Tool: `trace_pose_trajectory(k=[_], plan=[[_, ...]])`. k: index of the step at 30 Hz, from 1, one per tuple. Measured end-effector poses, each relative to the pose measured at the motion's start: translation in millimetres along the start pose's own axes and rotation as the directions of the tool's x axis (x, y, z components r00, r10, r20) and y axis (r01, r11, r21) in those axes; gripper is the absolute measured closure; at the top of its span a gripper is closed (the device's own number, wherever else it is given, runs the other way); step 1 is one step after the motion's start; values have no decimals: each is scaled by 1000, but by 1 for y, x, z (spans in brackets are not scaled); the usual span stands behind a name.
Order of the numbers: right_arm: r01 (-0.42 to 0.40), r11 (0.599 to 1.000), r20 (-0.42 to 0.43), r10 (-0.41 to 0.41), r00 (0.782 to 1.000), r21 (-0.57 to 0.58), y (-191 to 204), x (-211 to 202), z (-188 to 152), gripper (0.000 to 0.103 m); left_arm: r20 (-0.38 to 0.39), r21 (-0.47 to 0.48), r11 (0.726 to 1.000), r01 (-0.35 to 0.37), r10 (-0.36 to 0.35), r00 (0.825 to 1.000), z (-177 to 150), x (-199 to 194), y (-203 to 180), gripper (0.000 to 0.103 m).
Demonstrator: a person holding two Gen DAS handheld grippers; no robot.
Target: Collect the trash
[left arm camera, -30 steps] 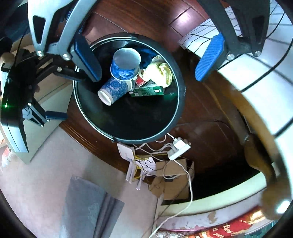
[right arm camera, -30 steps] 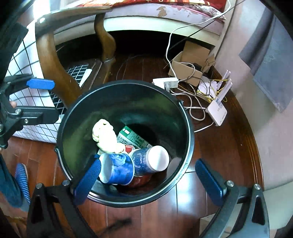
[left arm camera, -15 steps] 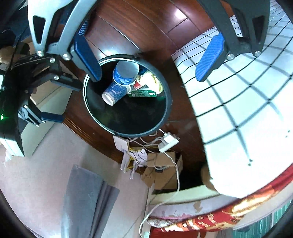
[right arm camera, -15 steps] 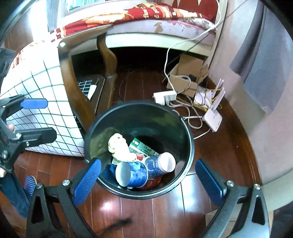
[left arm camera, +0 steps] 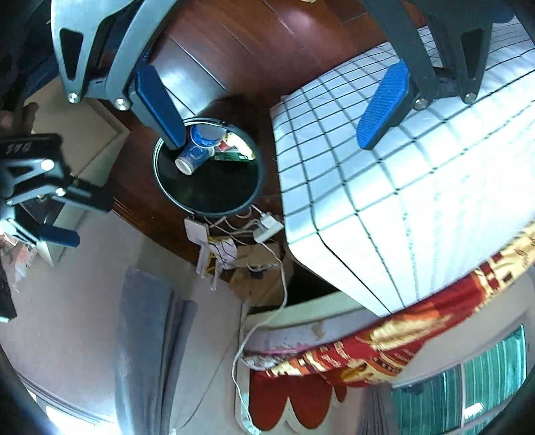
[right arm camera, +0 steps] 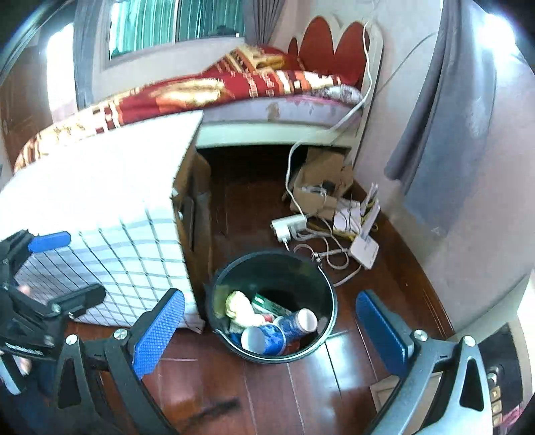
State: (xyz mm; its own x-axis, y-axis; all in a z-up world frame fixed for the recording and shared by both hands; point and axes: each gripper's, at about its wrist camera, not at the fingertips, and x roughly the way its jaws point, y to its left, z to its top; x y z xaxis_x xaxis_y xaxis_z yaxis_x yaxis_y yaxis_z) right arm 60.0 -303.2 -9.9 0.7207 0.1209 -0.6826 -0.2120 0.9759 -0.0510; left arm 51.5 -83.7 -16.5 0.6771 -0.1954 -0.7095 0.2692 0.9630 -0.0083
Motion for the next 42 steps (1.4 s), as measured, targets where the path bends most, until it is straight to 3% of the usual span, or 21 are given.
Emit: trace_pose_trajectory(k=[11, 21, 25, 30, 42], plan=[[14, 999, 77, -17, 997, 32, 33, -95, 14, 0, 94, -6, 1000, -10, 11, 996, 2, -81, 1, 0], [46, 996, 137, -55, 989, 70, 39, -165, -3, 0, 204, -25, 1000, 2, 4, 979, -3, -143, -10, 0], [49, 997, 168, -60, 984, 66, 40, -187, -1, 0, 236, -13, 1000, -28, 30, 971, -6, -155, -12, 0], [40, 997, 197, -51, 979, 63, 47, -199, 3, 0, 246, -28, 999, -25, 32, 969, -4, -159, -5, 0], [47, 997, 178, -58, 982, 62, 47, -193, 1, 0, 236, -20, 1000, -18, 22, 971, -8, -156, -7, 0]])
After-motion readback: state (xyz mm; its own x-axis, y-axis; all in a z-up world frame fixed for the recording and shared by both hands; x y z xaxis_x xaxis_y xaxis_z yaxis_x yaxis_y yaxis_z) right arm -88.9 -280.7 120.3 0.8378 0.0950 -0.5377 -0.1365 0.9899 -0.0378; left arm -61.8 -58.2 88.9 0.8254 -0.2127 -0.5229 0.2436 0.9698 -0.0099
